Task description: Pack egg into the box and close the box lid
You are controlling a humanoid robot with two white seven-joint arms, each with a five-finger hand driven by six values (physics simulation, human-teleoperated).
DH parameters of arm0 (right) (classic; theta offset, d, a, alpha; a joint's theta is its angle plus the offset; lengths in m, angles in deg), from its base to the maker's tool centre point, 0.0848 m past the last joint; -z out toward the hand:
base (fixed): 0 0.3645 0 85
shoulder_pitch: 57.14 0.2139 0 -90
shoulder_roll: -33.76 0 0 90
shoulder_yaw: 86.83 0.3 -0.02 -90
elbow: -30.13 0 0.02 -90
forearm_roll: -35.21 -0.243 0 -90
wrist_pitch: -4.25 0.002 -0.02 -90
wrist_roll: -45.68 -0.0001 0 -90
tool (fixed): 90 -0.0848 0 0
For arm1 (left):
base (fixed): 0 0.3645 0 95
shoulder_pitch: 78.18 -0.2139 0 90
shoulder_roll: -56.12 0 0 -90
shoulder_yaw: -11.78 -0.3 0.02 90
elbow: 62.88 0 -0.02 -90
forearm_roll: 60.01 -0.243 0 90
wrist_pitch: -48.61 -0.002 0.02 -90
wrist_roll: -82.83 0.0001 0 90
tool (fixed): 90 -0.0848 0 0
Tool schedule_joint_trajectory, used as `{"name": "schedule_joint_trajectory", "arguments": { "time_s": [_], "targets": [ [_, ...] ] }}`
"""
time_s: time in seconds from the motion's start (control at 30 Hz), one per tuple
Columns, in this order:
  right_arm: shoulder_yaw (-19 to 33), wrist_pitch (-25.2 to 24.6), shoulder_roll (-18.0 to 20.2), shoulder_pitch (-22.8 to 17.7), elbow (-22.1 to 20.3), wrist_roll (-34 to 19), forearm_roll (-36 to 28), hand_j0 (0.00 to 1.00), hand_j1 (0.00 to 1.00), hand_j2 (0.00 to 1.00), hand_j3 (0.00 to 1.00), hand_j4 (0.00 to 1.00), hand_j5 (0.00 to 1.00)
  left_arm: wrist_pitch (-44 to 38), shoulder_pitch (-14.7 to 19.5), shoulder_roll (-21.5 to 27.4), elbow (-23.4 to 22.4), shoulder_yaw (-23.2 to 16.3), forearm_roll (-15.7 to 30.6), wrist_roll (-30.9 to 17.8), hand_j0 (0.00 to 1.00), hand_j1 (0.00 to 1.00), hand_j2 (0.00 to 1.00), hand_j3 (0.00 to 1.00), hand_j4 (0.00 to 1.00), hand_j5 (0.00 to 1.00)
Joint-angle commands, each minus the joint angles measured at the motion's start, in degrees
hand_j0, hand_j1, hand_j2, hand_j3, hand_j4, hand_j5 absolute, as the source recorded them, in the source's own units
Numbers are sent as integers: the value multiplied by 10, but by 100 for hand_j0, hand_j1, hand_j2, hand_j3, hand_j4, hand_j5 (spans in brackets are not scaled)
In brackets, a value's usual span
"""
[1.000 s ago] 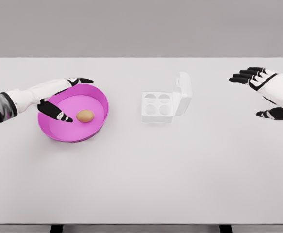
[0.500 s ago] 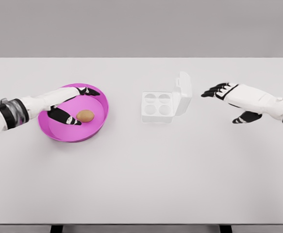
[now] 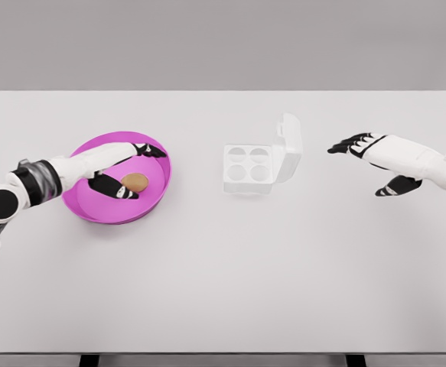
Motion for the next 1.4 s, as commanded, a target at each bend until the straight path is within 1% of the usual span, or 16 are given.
{"name": "schedule_joint_trajectory", "arguments": {
  "time_s": [0.0,0.17,0.23,0.37,0.43,0.5,0.63,0.73,0.83,0.93,1.0,1.13,1.23,1.3,1.37],
  "targets": [
    [0,-2,1,0,0,0,-3,100,100,100,100,100,100,0,0,-5,-3,1,-7,0,82,82,82,82,82,82],
    [-1,-2,1,-1,-2,0,-2,100,100,100,100,100,100,-12,0,-8,-10,0,-8,0,80,80,80,80,80,80],
    [-1,-2,1,-1,-3,0,-2,100,100,100,100,100,100,-12,0,-11,-18,1,-16,0,80,80,80,80,80,80],
    [-1,-2,1,-2,-4,0,-2,100,100,100,100,100,100,-12,0,-15,-20,1,-19,0,79,79,79,79,79,79],
    [-1,-2,1,-2,-6,0,-2,100,100,100,100,100,100,-12,0,-24,-20,1,-34,0,79,79,79,79,79,79],
    [-1,-2,1,-3,-5,0,-2,100,100,100,100,100,100,-12,0,-26,-21,1,-36,0,78,78,78,78,78,78],
    [-1,-2,1,-5,-6,0,-2,100,100,100,100,100,100,-12,-1,-26,-22,1,-37,0,78,78,78,78,78,78],
    [-1,-2,1,-6,-7,0,-2,100,100,100,100,100,100,-12,-5,-27,-22,1,-51,0,78,78,78,78,78,78],
    [-1,-2,1,-7,-7,0,-2,100,100,100,100,100,100,-12,-6,-26,-22,1,-53,0,78,78,78,78,78,78],
    [-1,-2,1,-7,-7,0,-2,100,100,100,100,100,100,-11,-12,-31,-22,1,-73,0,78,78,78,78,78,78],
    [-1,-2,1,-7,-7,0,-2,100,100,100,100,100,100,-11,-13,-31,-21,1,-74,0,78,78,78,78,78,78],
    [-1,-2,9,-7,-7,0,-2,100,100,100,100,100,100,-11,-13,-33,-21,1,-94,0,78,78,78,78,78,78],
    [-1,-2,9,-7,-7,0,-2,100,100,100,100,100,100,-10,-13,-33,-21,1,-99,0,78,78,78,78,78,78],
    [-1,-2,9,-6,-7,0,-2,100,100,100,100,100,100,-9,-13,-41,-20,3,-121,0,78,78,78,78,78,78],
    [-1,-2,9,-7,-7,0,-2,100,100,100,100,100,100,-9,-13,-42,-20,4,-125,0,78,78,78,78,78,78]
  ]
}}
